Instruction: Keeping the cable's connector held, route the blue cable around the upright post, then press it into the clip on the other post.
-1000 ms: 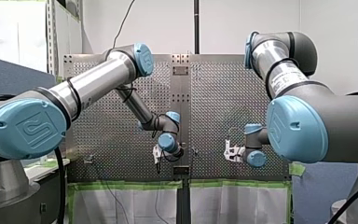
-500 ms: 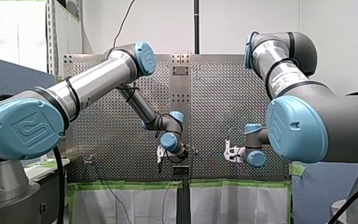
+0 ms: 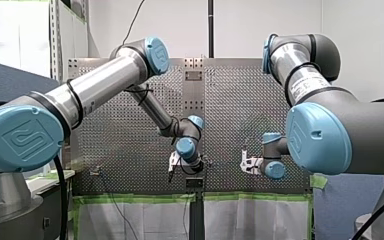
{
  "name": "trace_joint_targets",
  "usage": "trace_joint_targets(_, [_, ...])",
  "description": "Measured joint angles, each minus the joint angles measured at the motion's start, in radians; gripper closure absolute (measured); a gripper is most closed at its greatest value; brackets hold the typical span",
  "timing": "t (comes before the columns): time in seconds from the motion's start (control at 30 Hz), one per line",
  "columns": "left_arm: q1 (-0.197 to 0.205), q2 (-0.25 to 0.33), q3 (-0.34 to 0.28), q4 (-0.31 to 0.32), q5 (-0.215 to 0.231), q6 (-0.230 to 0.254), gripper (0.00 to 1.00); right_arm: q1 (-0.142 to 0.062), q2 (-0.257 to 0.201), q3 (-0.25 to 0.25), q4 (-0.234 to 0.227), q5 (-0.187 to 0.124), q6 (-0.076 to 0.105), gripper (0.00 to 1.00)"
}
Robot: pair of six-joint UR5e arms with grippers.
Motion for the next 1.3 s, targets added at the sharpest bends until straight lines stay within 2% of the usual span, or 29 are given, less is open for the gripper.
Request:
trace_joint_targets(0.2, [0.008,0.040,-0.061,0.040,0.038,-0.018,0.00,0.000,0.000,0.000,0.000,-0.001,0.001,1.00])
trace_joint_targets(0.43, [-0.006,0.049,-0.119,0.094,0.064,-0.019,0.00,0.000,0.000,0.000,0.000,-0.001,0.003,1.00])
trace_joint_targets(0.8, [-0.024,0.058,-0.205,0.161,0.053,-0.025,0.00,0.000,0.000,0.000,0.003,-0.002,0.000,1.00])
trace_joint_targets(1.0, [-0.032,0.083,-0.223,0.190,0.050,-0.032,0.00,0.000,0.000,0.000,0.005,-0.002,-0.001,1.00])
trace_joint_targets(1.3, [-0.056,0.089,-0.224,0.224,0.056,-0.036,0.00,0.001,0.000,0.000,0.004,-0.003,0.001,1.00])
